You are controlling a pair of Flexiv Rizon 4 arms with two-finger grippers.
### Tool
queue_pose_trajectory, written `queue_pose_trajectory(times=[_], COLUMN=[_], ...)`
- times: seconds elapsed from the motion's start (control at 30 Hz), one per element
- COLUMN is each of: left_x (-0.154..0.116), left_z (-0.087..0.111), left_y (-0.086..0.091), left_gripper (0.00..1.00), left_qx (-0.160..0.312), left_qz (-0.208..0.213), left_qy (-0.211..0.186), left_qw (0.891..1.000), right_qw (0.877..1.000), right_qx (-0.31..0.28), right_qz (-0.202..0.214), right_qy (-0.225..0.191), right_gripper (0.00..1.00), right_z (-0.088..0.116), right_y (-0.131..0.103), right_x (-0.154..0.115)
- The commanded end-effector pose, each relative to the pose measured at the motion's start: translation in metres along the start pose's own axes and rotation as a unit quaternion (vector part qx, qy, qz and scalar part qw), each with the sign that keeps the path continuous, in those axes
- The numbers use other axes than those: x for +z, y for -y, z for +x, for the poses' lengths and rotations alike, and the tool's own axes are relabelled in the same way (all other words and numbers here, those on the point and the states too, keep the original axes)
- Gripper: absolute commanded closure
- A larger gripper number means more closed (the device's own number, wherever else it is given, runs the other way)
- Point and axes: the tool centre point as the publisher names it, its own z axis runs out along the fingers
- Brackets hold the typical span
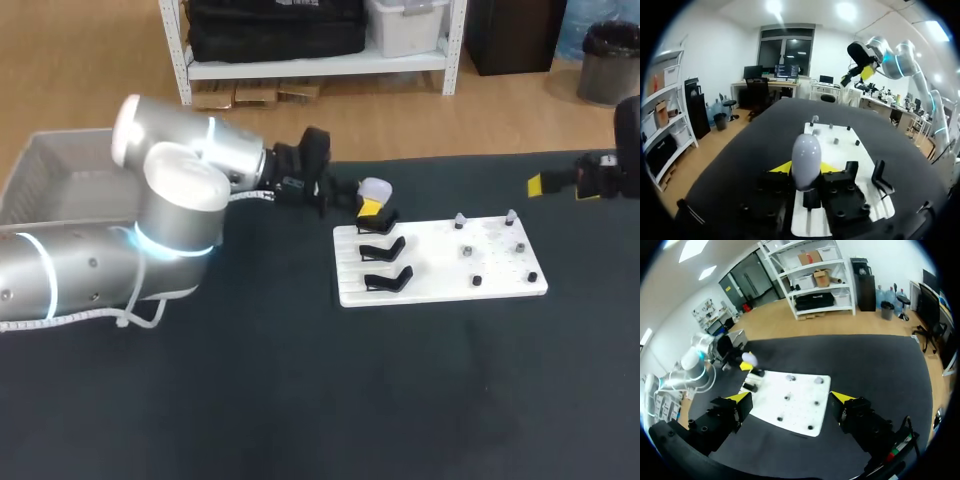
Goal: Pick up each earbud case from the left stands, insert the matching earbuds, close the lid, and place the case in the box.
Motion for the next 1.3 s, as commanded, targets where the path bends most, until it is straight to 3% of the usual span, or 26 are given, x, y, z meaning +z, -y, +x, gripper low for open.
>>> queue_pose_trajectory(times=[0.03, 0.43, 0.97, 1.3], left_x=[-0.011, -0.006, -0.001, 0.002], left_z=[-0.008, -0.037, -0.047, -0.05], left_y=[0.023, 0.052, 0.077, 0.087], left_gripper=[1.0, 1.0, 1.0, 1.0], left_qx=[0.001, 0.025, 0.046, 0.057], left_qz=[-0.025, -0.059, -0.062, -0.05], left_qy=[0.004, -0.015, -0.012, -0.011], left_qw=[1.0, 0.998, 0.997, 0.997], right_qw=[1.0, 0.997, 0.992, 0.991], right_qx=[-0.003, -0.023, -0.047, -0.047], right_qz=[-0.004, -0.032, -0.056, -0.06], right_qy=[-0.012, -0.065, -0.105, -0.109], right_gripper=[0.0, 0.0, 0.0, 0.0], right_z=[-0.004, 0.005, 0.006, 0.007], right_y=[-0.018, -0.067, -0.093, -0.097], right_x=[0.022, 0.066, 0.088, 0.093])
